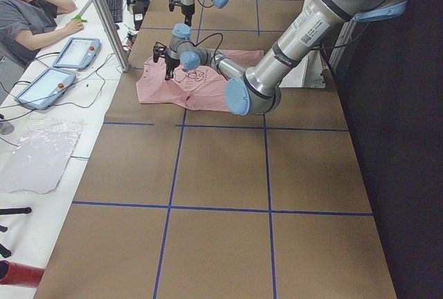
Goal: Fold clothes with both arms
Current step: 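Fold the sleeve nearest the left gripper inward toward the collar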
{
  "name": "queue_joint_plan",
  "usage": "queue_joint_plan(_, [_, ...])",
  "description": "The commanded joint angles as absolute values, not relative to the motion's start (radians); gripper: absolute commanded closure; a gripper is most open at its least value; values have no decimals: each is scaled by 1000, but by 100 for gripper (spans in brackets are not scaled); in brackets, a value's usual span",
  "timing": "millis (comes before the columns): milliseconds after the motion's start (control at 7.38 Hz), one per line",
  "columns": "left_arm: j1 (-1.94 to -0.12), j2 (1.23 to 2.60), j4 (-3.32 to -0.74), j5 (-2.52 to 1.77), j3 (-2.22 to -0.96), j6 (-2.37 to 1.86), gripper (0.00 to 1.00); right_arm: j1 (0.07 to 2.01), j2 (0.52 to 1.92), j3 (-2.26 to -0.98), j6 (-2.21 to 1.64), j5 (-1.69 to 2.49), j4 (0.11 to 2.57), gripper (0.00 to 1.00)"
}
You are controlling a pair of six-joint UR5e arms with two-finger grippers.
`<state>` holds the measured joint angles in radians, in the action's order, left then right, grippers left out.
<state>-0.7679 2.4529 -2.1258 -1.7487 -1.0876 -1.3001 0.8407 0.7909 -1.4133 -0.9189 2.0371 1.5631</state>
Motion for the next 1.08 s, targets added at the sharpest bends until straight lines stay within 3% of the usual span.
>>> queue_joint_plan(0, [-767,2454,-2178,-1749,-1055,-1318,100,841,792,-1413,-919,2037,1562,0])
queue_joint_plan(542, [-762,2454,-2269,-1750,-1037,-1319,100,841,793,-1411,-920,2037,1560,0])
queue_joint_plan(678, [-761,2453,-2269,-1749,-1037,-1319,89,839,793,-1411,-920,2037,1560,0])
queue_joint_plan(814, [-752,2450,-2270,-1749,-1038,-1318,1,839,793,-1413,-922,2037,1560,0])
queue_joint_plan(949, [-747,2451,-2292,-1749,-1043,-1325,0,839,793,-1413,-922,2037,1559,0])
